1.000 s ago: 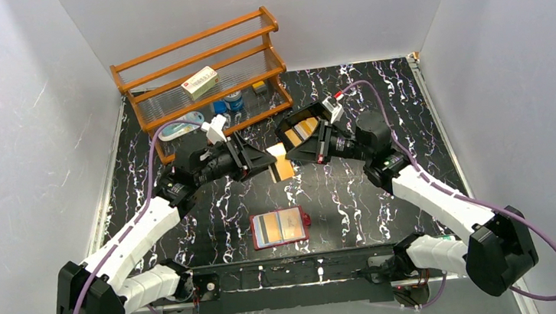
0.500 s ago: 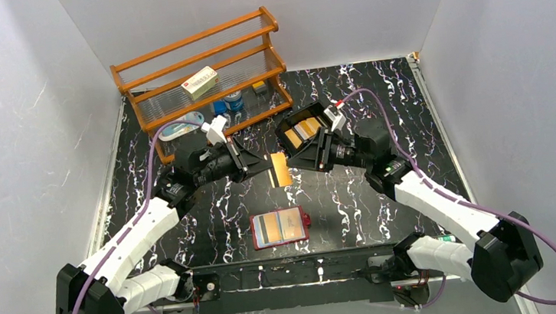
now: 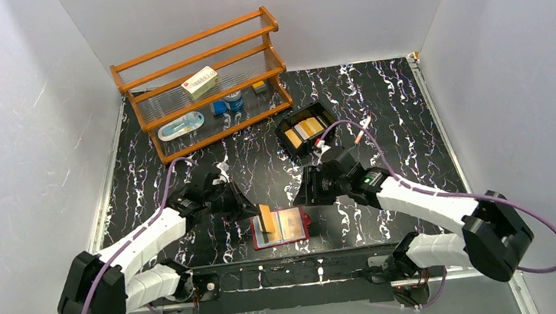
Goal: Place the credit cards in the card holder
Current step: Hold the card slot in the card holder.
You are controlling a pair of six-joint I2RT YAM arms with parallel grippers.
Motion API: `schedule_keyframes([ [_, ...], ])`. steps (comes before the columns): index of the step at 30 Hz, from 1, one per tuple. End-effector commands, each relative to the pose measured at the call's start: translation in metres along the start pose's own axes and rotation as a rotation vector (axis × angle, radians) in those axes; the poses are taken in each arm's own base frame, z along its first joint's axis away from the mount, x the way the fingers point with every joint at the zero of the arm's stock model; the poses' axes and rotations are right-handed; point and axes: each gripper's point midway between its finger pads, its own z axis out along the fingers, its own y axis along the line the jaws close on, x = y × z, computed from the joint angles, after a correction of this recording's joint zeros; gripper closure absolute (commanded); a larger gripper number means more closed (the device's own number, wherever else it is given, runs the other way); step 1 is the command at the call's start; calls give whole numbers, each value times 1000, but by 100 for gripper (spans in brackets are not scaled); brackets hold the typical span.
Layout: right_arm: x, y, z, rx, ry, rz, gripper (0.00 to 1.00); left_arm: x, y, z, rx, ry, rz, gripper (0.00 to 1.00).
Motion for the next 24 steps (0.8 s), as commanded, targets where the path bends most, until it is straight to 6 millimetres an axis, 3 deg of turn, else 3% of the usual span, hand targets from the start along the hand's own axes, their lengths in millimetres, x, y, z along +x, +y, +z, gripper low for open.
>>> schedule_keyframes([
  [1,13,-28,15,148,9,-55,46,7,4,8,17,24,8,100],
  [13,35,-44,42,276,83,-160,42,16,7,30,102,71,54,100],
  [16,41,-48,47,286,98,-163,45,18,5,33,117,78,72,100],
  [24,48,-55,52,302,115,-164,54,24,22,42,94,84,73,100],
])
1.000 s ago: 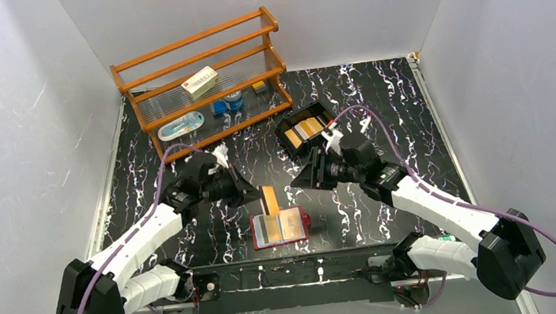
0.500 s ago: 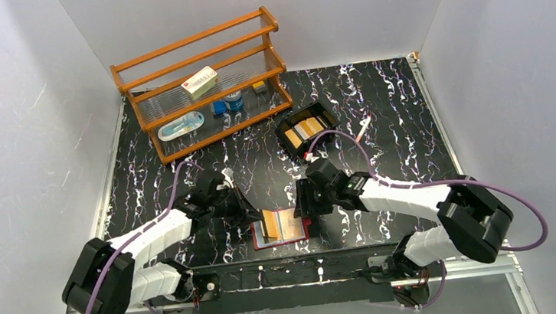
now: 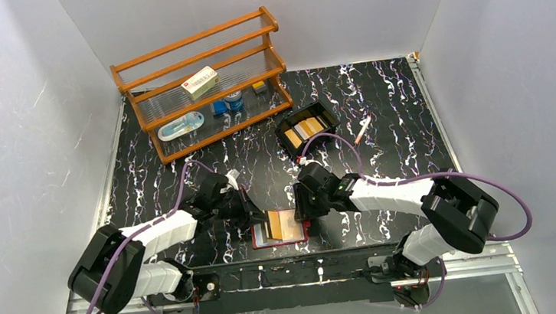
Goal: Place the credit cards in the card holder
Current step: Hold the card slot in the card holder.
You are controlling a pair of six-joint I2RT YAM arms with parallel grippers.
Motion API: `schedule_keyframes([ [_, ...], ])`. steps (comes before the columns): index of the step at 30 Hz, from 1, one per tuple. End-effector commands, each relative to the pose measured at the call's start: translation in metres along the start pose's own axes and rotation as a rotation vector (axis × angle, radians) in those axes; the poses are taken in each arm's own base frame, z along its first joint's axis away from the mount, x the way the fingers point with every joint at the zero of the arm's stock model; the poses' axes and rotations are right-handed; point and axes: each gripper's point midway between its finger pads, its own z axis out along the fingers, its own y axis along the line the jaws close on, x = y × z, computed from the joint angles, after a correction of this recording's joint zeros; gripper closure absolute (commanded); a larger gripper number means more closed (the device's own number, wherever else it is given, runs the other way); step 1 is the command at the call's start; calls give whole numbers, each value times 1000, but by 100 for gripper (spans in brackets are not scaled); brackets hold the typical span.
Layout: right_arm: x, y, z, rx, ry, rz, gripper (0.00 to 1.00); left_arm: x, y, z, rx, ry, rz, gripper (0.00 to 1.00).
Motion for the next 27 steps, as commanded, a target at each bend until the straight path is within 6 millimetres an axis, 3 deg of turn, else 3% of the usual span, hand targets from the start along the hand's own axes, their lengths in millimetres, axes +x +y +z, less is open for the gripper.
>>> schedule_keyframes([
  [1,-1,0,3,16,-6,-12,54,6,5,4,14,19,21,100],
  [15,3,0,4,16,-2,-5,59,11,9,8,19,34,36,100],
  [22,3,-3,3,28,-10,-4,62,4,-24,-4,100,12,38,100],
  [27,3,-1,4,19,-5,-1,62,3,-21,-2,83,8,45,100],
])
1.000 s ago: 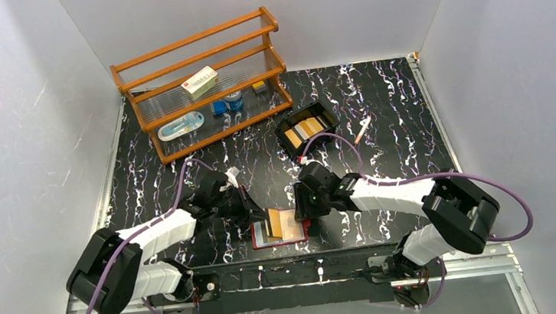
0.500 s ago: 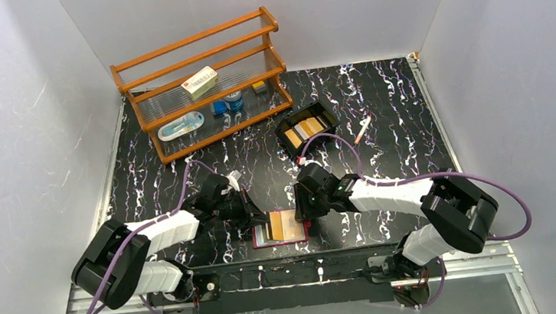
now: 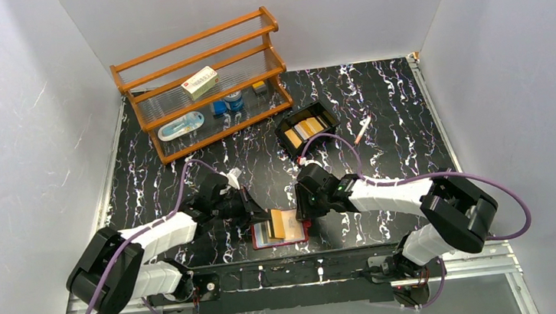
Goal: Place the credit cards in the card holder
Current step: Hold the card slot in the card holder, then insert the credit card into the card slot.
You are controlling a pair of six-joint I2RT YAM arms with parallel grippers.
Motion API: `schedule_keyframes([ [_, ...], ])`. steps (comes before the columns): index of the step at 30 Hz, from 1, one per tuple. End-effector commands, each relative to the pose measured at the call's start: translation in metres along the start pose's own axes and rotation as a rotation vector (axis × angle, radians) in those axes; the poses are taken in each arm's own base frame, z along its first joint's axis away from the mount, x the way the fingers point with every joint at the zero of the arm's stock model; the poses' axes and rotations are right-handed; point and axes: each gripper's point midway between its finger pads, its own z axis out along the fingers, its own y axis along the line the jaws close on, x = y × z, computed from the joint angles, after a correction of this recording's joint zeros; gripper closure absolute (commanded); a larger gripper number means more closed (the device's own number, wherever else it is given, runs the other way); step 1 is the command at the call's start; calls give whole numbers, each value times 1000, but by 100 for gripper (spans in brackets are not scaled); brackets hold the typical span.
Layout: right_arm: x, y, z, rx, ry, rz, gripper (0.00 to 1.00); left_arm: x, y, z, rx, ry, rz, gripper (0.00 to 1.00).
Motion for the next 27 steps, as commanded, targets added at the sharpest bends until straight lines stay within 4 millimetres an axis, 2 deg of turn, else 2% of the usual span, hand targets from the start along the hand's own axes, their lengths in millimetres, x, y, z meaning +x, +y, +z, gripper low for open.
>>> schedule_keyframes([
  [1,4,0,3,5,6,2,62,-1,-9,-1,17,6,20,100],
  [10,3,1,1,3,1,1,62,3,15,10,-45,30,24,100],
  [25,4,0,5,-1,4,9,62,8,20,16,-48,38,59,100],
  [27,4,1,5,-3,3,11,62,9,28,20,-74,48,72,100],
])
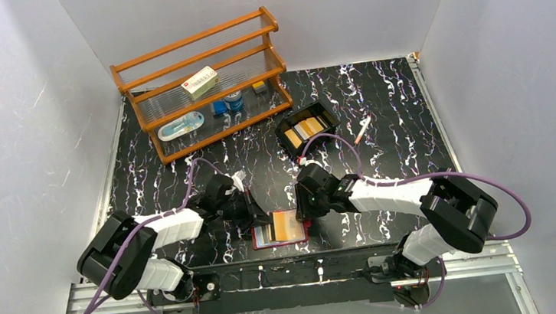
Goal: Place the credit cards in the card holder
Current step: Insert the credit card into the card slot.
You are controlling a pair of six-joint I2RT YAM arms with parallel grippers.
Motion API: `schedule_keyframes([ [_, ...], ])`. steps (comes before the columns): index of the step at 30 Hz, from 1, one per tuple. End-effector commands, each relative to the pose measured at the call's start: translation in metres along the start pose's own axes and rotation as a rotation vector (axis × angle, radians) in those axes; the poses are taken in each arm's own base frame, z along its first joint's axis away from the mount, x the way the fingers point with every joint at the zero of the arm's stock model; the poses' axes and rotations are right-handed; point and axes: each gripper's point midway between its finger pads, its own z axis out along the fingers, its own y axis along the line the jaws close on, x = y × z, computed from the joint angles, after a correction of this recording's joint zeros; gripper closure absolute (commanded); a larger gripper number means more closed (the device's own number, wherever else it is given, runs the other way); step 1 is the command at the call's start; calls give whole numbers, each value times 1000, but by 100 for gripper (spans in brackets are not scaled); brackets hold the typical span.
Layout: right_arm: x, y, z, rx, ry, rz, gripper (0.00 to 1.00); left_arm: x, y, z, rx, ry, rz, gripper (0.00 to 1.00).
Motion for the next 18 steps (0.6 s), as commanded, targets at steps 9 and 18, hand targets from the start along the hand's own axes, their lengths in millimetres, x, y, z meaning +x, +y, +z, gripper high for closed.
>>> schedule_keyframes([
  [9,7,-1,4,-2,7,12,62,-3,21,6,-111,-37,110,100],
  [18,8,-1,5,-7,7,24,63,-9,22,8,-153,-112,118,100],
])
